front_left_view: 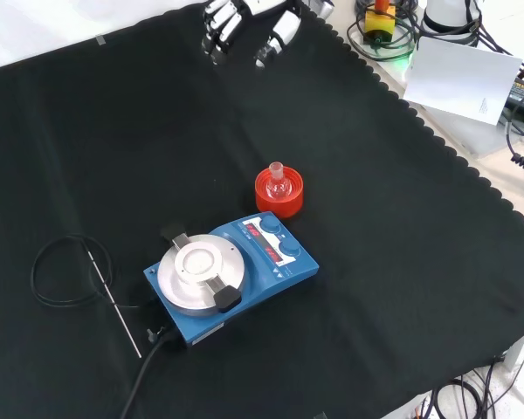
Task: Pick up the round-bottom flask.
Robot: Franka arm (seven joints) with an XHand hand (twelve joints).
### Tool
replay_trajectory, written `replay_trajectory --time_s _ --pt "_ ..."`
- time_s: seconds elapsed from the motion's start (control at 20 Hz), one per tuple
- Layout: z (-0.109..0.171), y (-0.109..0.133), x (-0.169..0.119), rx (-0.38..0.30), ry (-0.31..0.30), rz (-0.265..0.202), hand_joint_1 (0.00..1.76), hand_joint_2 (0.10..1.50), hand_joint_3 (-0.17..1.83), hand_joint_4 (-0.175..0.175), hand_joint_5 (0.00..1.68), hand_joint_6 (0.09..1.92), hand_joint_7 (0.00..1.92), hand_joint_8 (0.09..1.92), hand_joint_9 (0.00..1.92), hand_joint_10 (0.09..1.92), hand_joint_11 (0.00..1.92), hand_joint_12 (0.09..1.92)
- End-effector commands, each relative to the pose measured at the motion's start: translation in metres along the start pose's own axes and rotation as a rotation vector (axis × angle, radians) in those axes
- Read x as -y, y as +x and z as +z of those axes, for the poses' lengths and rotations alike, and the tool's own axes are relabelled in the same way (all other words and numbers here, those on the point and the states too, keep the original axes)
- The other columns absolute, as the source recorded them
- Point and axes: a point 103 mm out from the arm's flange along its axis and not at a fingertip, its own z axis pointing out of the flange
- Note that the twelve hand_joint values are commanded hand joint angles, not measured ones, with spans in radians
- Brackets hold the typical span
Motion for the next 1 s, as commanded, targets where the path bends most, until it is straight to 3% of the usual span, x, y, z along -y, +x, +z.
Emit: replay_trajectory --time_s 0.05,0.5,1.0 --pt "0.033 0.013 0.005 -0.021 -0.015 -0.059 0.63 1.1 0.14 -0.024 0.57 0.23 0.27 0.61 0.43 0.64 0.13 1.37" --pt "0.052 0.021 0.005 -0.043 -0.016 -0.097 0.74 0.83 0.52 -0.028 0.56 0.18 0.28 0.62 0.45 0.62 0.13 1.37" --pt "0.068 0.023 -0.009 -0.018 0.007 -0.114 0.74 0.8 0.56 -0.031 0.56 0.17 0.27 0.62 0.44 0.63 0.13 1.37"
